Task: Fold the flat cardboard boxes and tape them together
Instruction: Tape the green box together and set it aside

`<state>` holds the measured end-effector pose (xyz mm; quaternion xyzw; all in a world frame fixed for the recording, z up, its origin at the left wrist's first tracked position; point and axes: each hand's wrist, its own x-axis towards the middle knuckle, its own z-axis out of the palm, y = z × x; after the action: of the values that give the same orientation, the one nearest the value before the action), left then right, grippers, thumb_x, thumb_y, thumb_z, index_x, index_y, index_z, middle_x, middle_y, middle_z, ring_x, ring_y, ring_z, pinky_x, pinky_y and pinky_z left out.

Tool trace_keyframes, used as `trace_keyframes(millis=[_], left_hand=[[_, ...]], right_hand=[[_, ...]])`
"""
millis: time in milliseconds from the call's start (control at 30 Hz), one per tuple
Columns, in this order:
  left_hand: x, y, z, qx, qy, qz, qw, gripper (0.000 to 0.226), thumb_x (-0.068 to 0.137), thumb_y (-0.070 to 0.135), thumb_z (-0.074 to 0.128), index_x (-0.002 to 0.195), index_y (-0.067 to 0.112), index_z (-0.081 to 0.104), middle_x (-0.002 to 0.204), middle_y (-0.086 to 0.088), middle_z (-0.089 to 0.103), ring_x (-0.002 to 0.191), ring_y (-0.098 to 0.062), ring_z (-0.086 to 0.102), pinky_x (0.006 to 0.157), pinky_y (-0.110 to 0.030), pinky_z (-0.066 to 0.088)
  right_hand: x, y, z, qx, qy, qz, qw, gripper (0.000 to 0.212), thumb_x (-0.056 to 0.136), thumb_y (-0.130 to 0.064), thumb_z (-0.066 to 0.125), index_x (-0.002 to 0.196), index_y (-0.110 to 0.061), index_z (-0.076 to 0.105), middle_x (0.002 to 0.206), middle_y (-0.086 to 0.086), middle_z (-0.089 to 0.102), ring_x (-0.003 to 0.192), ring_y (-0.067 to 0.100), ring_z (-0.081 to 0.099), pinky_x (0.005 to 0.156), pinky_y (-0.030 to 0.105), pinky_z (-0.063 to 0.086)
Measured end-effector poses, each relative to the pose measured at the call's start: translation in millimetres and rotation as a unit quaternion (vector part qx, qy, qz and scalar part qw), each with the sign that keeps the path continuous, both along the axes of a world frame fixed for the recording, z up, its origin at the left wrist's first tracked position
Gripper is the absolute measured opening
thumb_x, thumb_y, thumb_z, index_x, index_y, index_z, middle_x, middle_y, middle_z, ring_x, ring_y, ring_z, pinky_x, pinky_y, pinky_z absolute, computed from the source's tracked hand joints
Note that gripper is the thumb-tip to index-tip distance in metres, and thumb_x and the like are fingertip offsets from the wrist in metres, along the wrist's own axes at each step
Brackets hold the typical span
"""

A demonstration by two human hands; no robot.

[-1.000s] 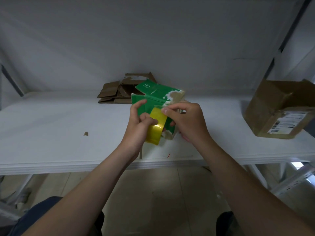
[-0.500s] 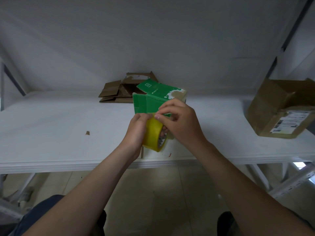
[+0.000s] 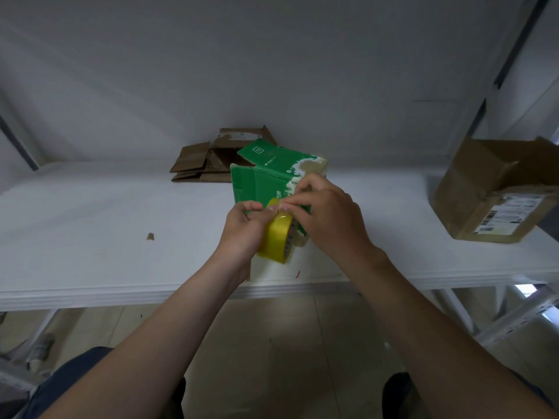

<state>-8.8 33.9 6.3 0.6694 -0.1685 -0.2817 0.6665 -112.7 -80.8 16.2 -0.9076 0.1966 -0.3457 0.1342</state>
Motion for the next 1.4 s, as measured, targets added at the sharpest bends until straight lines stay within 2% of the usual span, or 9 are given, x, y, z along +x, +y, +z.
trace_keyframes(millis=[133,267,533,667,833,967,1133,1300,1400], left_hand=[[-3,-1,-4,-0.021,-0.017,-0.013,1.0,0.03,0.094,0.023,0.071,0.117,0.005,0.062,0.092,-0.005,0.072,0.091,-0.024,0.067,0.091,-0.049,0.055],[-4,1,-4,-0.033,-0.055,-0.015,0.998,0.016,0.091,0.024,0.074,0.104,0.02,0.067,0.077,0.005,0.077,0.078,-0.008,0.073,0.081,-0.034,0.056],[0,4,3,0.051,-0.159,-0.04,0.985,0.03,0.079,0.025,0.086,0.102,0.031,0.069,0.083,0.005,0.079,0.08,-0.012,0.075,0.079,-0.033,0.059],[15,12,7,0.181,-0.347,-0.021,0.92,0.03,0.081,0.028,0.083,0.107,0.035,0.07,0.091,0.012,0.075,0.089,-0.008,0.069,0.081,-0.029,0.054],[48,29,8,0.289,-0.454,0.006,0.843,0.031,0.083,0.023,0.078,0.113,0.029,0.071,0.109,0.001,0.075,0.102,-0.023,0.068,0.086,-0.032,0.05],[81,29,-22,0.324,-0.508,0.042,0.797,0.023,0.083,0.014,0.068,0.103,0.025,0.069,0.091,-0.004,0.075,0.087,-0.03,0.068,0.077,-0.036,0.052],[97,20,-51,0.351,-0.491,0.041,0.796,0.022,0.08,0.01,0.066,0.1,0.019,0.069,0.088,-0.005,0.074,0.084,-0.031,0.067,0.073,-0.037,0.053],[90,12,-50,0.428,-0.47,0.017,0.772,0.025,0.085,0.011,0.064,0.107,0.022,0.067,0.11,-0.009,0.066,0.104,-0.036,0.061,0.083,-0.038,0.047],[68,4,-26,0.366,-0.47,0.022,0.803,0.015,0.094,0.024,0.062,0.106,0.022,0.071,0.113,-0.012,0.064,0.106,-0.038,0.06,0.088,-0.043,0.048]], right_hand=[[1,-4,0,0.092,-0.026,-0.014,0.995,0.025,0.084,-0.045,0.077,0.103,-0.029,0.08,0.103,-0.009,0.072,0.09,0.014,0.064,0.067,0.027,0.047],[-1,-8,2,0.154,-0.049,-0.021,0.987,0.016,0.076,-0.04,0.086,0.084,-0.027,0.081,0.088,-0.01,0.073,0.082,0.011,0.065,0.071,0.034,0.055],[-5,-8,2,0.053,0.06,0.025,0.996,0.015,0.095,-0.034,0.066,0.097,-0.028,0.08,0.098,-0.009,0.072,0.087,0.016,0.062,0.067,0.03,0.046],[-12,-9,4,0.017,0.142,0.041,0.989,0.022,0.101,-0.039,0.057,0.11,-0.037,0.077,0.101,-0.006,0.074,0.082,0.014,0.055,0.061,0.024,0.032],[-14,-28,5,0.092,0.069,-0.06,0.992,0.022,0.099,-0.039,0.058,0.1,-0.03,0.078,0.096,-0.002,0.074,0.087,0.019,0.061,0.067,0.029,0.046],[-10,-45,0,0.15,0.03,-0.127,0.98,0.02,0.095,-0.031,0.056,0.084,-0.027,0.072,0.088,-0.004,0.071,0.086,0.024,0.064,0.072,0.037,0.055],[-1,-54,-7,0.222,0.033,-0.134,0.965,0.014,0.096,-0.021,0.051,0.105,-0.026,0.059,0.108,0.0,0.063,0.096,0.024,0.06,0.078,0.036,0.049],[12,-63,3,0.266,-0.028,-0.087,0.96,0.043,0.103,-0.024,0.048,0.145,-0.017,0.041,0.153,0.002,0.038,0.125,0.025,0.052,0.095,0.032,0.038],[20,-63,6,0.341,-0.02,-0.061,0.938,0.05,0.104,-0.04,0.044,0.151,-0.026,0.034,0.154,-0.002,0.043,0.124,0.031,0.057,0.1,0.048,0.047]])
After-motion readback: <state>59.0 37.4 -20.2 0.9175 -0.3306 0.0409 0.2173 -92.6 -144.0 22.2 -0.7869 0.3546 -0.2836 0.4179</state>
